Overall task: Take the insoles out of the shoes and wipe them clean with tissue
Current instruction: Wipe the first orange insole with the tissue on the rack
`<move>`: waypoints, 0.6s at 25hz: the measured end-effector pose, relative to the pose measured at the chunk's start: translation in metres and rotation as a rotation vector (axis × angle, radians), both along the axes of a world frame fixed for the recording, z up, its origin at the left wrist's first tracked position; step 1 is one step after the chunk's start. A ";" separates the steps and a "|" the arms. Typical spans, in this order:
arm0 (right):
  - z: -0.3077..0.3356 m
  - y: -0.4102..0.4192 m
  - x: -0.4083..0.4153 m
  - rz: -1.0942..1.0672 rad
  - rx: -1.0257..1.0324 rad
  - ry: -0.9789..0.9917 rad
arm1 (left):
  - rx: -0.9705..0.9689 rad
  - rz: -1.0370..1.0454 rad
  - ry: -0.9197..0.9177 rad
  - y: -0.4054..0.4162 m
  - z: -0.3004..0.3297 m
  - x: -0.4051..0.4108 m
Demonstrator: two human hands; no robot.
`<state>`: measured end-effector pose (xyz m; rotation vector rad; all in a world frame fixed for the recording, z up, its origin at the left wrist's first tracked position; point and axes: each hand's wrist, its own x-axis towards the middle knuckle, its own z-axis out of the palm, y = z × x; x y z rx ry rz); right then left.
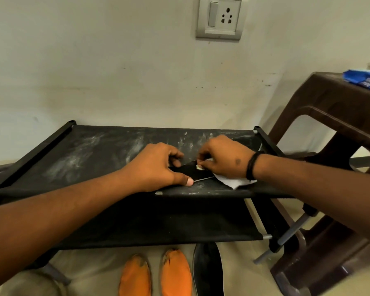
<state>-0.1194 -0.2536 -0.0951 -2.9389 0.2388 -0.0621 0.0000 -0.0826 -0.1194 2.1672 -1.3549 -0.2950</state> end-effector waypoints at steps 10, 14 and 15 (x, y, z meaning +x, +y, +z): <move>-0.003 0.018 0.004 0.066 -0.046 0.025 | -0.007 -0.004 -0.008 0.001 0.000 -0.003; -0.003 0.004 0.013 -0.100 -0.101 -0.035 | -0.006 0.013 -0.015 -0.001 0.000 -0.002; -0.005 0.009 0.016 -0.086 -0.085 -0.054 | 0.005 0.011 -0.021 0.000 0.001 -0.003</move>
